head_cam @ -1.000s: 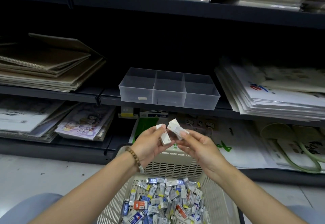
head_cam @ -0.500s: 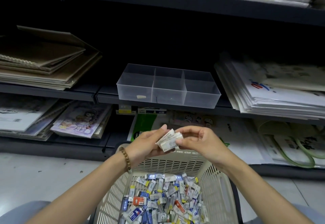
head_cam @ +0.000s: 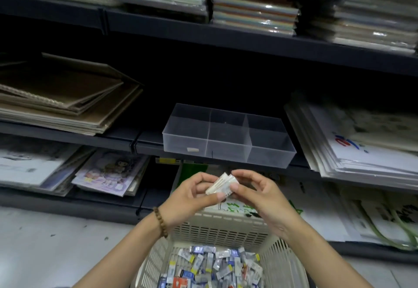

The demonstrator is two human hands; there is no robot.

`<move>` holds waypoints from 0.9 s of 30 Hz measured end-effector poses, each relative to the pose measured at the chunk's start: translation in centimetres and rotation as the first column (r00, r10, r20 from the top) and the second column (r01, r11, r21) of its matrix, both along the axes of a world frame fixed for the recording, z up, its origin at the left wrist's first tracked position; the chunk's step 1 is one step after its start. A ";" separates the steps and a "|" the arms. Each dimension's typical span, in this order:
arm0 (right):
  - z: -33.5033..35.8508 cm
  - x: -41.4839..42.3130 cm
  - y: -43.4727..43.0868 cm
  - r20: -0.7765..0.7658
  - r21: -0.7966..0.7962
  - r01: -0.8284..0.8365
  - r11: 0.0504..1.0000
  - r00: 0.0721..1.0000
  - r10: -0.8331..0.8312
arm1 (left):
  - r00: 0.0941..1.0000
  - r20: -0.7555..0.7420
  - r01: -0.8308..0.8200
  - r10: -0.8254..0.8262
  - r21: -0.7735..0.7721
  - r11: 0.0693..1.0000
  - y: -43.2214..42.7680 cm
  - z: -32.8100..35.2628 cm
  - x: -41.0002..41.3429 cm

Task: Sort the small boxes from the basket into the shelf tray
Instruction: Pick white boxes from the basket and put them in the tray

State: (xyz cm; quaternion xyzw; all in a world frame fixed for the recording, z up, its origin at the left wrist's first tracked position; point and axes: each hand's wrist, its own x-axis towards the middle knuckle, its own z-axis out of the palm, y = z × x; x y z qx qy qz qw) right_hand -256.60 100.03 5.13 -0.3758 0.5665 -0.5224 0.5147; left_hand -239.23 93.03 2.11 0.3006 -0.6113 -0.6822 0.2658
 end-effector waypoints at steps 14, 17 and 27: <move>7.1 3.5 -14.9 -0.242 -0.102 -0.279 0.955 0.938 0.248 | 0.885 -0.184 -0.465 0.428 -0.311 0.829 -11.3 4.4 3.5; 5.7 4.0 -17.6 -0.380 -0.050 -0.236 0.971 0.903 0.200 | 0.858 -0.129 -0.513 0.497 -0.235 0.825 -12.8 2.6 4.0; 1.1 6.5 -21.8 -0.685 0.167 -0.195 0.967 0.682 0.256 | 0.901 0.002 -0.419 0.435 -0.262 0.869 -13.9 -0.6 3.9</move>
